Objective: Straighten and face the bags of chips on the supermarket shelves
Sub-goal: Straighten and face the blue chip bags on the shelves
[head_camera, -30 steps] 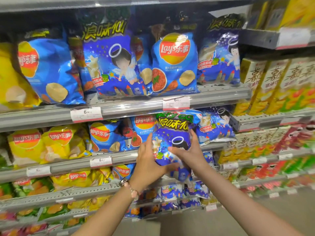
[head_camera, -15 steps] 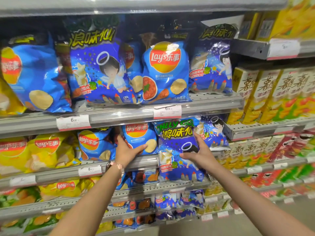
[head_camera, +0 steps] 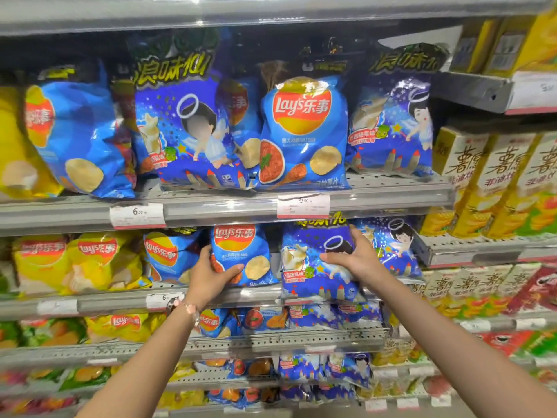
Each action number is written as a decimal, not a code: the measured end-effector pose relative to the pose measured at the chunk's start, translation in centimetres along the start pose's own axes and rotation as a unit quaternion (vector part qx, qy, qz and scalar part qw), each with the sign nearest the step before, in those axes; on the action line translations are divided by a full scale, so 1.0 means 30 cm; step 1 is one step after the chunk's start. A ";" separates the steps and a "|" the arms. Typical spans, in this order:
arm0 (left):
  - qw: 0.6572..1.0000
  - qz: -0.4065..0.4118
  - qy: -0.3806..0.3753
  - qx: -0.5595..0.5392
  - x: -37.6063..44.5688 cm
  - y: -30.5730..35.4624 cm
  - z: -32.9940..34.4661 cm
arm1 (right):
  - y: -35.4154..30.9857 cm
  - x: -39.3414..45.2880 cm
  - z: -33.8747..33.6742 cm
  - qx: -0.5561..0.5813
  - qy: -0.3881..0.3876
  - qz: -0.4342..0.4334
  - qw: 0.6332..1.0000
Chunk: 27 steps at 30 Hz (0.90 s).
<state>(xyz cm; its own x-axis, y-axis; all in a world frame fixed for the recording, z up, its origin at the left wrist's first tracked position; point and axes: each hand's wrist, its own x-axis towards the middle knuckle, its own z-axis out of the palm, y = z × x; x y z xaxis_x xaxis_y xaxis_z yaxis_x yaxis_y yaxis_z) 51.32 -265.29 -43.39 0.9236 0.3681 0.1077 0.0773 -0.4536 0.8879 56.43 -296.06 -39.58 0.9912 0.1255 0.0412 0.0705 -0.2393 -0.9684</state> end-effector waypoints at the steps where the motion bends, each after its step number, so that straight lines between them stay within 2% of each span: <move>1: 1.000 -0.003 -0.001 0.003 -0.001 0.003 -0.002 | -0.012 0.012 0.006 0.003 0.005 -0.001 1.000; 11: 0.999 -0.039 -0.008 0.008 0.005 0.025 -0.005 | -0.004 0.149 0.034 -0.019 -0.017 0.014 1.000; 20: 0.996 -0.056 0.040 0.055 -0.006 0.029 -0.045 | 0.020 0.166 0.105 -0.004 -0.020 0.000 1.000; 27: 0.993 -0.028 0.070 0.092 -0.042 0.037 -0.034 | 0.041 0.195 0.115 -0.034 -0.022 -0.023 0.999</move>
<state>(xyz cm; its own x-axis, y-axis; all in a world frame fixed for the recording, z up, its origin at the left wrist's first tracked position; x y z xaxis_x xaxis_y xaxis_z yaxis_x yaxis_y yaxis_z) 49.86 -265.44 -42.07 0.8553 0.5005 0.1338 0.2061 -0.5657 0.7984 61.94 -292.29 -41.39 0.9809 0.1804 0.0720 0.1241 -0.2969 -0.9468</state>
